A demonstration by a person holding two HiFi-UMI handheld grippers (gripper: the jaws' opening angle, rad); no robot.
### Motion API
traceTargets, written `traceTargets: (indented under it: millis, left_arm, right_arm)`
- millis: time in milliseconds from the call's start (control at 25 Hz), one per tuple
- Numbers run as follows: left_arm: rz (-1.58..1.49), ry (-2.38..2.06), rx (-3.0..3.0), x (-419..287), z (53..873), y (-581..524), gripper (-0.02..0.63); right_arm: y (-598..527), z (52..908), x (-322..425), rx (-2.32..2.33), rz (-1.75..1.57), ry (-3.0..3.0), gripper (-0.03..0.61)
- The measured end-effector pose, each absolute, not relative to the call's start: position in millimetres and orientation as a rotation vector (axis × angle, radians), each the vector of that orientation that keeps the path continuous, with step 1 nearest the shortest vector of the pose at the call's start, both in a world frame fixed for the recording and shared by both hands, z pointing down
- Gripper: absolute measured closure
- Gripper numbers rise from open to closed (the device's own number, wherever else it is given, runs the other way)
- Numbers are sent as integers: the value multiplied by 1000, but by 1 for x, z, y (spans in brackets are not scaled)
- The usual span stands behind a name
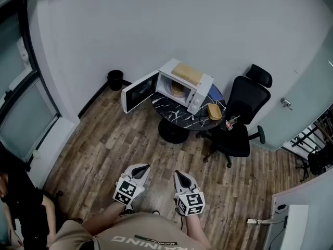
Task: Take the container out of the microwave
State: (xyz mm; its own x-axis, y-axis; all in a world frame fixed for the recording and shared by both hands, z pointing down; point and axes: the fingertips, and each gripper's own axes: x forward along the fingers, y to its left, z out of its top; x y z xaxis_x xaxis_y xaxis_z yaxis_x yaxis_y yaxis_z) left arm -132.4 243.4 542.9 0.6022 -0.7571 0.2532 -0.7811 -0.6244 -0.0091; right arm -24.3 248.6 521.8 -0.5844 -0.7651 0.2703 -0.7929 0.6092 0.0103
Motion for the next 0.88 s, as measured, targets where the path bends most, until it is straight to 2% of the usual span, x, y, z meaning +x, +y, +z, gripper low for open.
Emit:
traceTargets:
  millis: [560,880]
  left_arm:
    - [303,-1249,2718,-150,547,199,605]
    - [403,-1084,2761,-157,578,203,606]
  right_arm:
    - [216,535,-41,1289,197,-2561,572]
    - [215,563,-58,1332,302,-2509,572]
